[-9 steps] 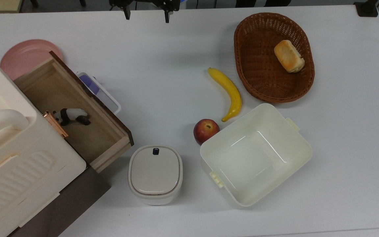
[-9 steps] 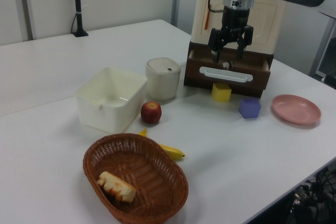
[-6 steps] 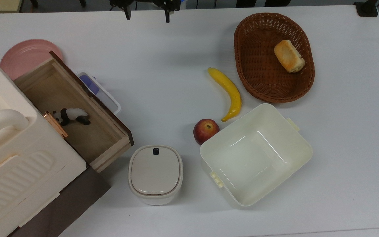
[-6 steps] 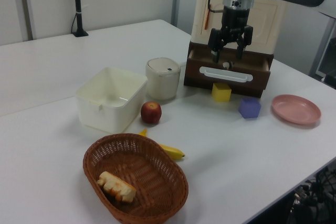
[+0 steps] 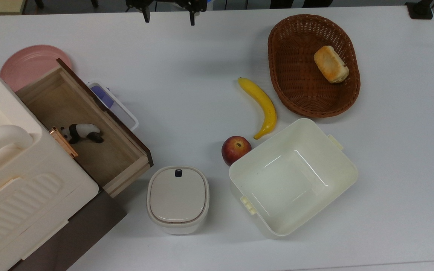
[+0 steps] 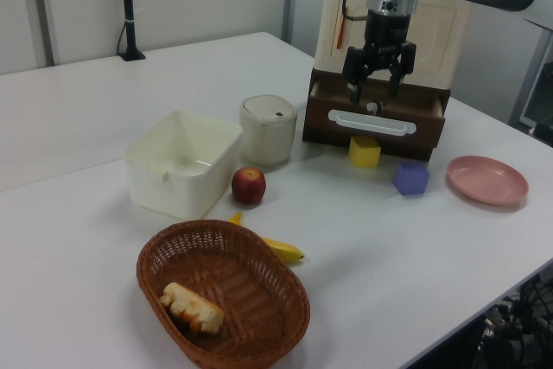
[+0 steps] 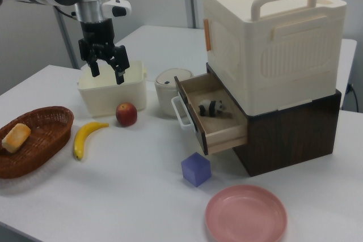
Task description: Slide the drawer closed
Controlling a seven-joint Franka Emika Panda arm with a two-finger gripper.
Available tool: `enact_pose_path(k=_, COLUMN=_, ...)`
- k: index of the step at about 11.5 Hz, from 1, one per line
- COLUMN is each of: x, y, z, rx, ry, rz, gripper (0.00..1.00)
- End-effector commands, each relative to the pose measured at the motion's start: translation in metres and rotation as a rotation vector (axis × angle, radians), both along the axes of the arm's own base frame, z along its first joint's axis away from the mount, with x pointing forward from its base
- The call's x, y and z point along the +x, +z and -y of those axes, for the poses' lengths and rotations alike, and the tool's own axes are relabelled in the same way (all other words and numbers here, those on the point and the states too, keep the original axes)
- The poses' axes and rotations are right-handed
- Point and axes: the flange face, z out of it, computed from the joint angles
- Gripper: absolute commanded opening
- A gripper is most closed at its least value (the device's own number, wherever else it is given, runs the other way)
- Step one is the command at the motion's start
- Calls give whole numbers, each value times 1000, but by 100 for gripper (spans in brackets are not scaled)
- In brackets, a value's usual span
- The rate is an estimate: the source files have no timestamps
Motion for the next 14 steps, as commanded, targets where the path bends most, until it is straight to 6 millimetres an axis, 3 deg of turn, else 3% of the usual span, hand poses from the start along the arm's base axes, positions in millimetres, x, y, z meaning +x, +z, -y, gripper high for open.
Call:
enact_pose_path(k=1, x=-13, y=-5, z=-4, rx=26, ry=13, rz=-33, gripper=22)
enact_pose_path(k=2, x=-11, y=-6, z=-6, rx=25, ry=7, rz=-23, gripper=0)
enact_pose_path(k=4, x=-10, y=-18, z=-25, rx=7, ry=42, rz=-26, gripper=0)
enact_pose_path(k=8, x=8, y=-31, z=-21, rx=10, ry=-14, rz=18, gripper=0)
enact_pose_path(k=12, x=54, y=-88, z=7, rx=8, ry=-234, rz=74, gripper=0)
enact_pose_path(k=13, x=64, y=-102, z=23, rx=13, ry=-345, rz=92, gripper=0)
enact_pose_path(k=14, x=72, y=-116, z=26, rx=13, ry=-438, rz=104, gripper=0)
